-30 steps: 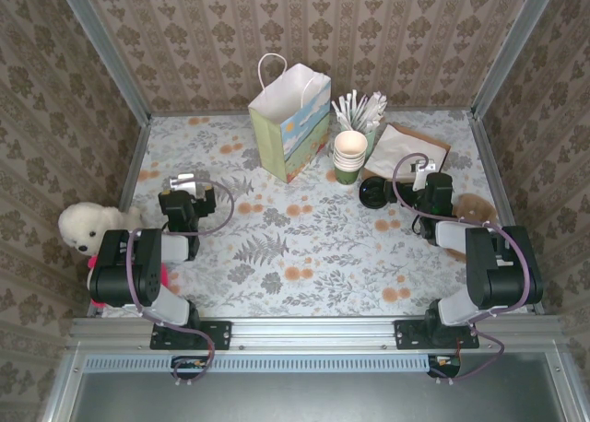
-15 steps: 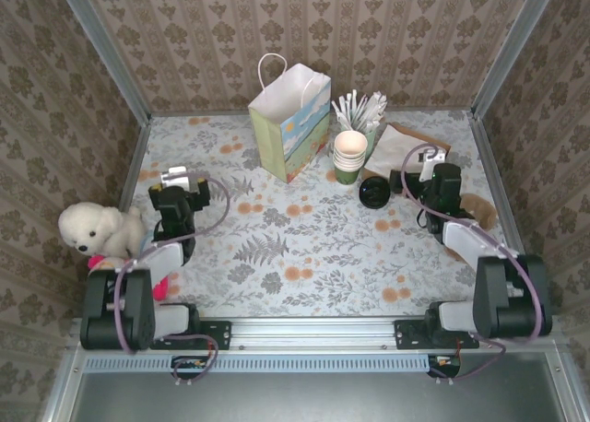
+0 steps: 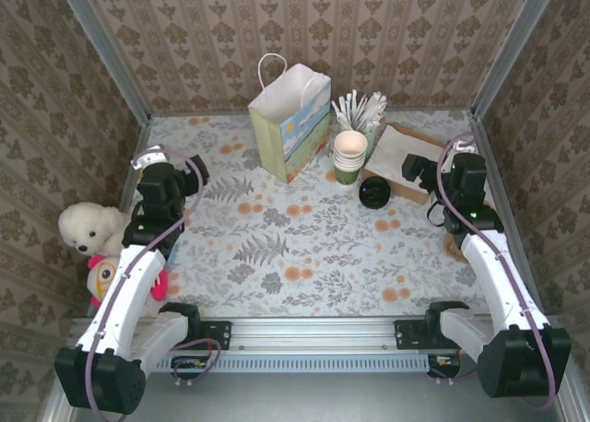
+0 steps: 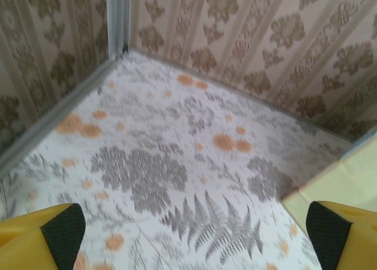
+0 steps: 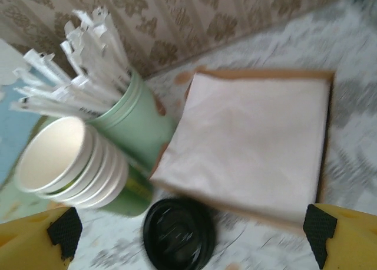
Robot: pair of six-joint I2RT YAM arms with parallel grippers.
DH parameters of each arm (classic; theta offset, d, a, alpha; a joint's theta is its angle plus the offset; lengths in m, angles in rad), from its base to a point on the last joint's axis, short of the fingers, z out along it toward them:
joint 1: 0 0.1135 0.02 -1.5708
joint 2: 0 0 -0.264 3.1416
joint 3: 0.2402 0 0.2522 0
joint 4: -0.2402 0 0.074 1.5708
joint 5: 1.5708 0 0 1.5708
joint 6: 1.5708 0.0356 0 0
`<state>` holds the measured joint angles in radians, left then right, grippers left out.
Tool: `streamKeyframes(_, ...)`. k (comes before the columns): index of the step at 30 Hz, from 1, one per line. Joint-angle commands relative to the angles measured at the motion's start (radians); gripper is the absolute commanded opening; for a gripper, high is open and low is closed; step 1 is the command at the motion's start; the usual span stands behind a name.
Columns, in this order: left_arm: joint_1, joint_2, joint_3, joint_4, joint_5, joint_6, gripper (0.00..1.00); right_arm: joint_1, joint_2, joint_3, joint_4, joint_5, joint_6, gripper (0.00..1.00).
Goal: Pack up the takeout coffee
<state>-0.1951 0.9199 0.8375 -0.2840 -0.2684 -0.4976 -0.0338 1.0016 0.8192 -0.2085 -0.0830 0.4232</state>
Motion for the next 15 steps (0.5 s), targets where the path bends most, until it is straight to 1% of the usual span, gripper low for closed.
streamKeyframes(1, 0.0, 0.042, 0.062, -0.183, 0.149, -0.111, 1.0, 0.031, 0.041, 0.099, -0.154, -0.16, 0.162, 0.99)
streamKeyframes(4, -0.036, 0.096, 0.082, -0.177, 0.199, -0.186, 1.0, 0.102, 0.142, 0.218, -0.241, -0.188, 0.111, 0.98)
streamKeyframes(6, -0.051, 0.126, 0.079, -0.153, 0.238, -0.254, 1.0, 0.15, 0.226, 0.32, -0.32, -0.127, 0.077, 0.94)
streamKeyframes(8, -0.064, 0.154, 0.079, -0.142, 0.262, -0.31, 1.0, 0.208, 0.323, 0.437, -0.424, -0.032, 0.048, 0.92)
streamKeyframes(10, -0.083, 0.161, 0.068, -0.113, 0.268, -0.311, 1.0, 0.231, 0.405, 0.51, -0.46, 0.035, 0.067, 0.89)
streamKeyframes(12, -0.096, 0.16, 0.051, -0.083, 0.268, -0.282, 1.0, 0.241, 0.468, 0.568, -0.474, 0.085, 0.091, 0.86)
streamKeyframes(15, -0.096, 0.161, 0.046, -0.093, 0.245, -0.241, 1.0, 0.254, 0.545, 0.66, -0.513, 0.141, 0.092, 0.83)
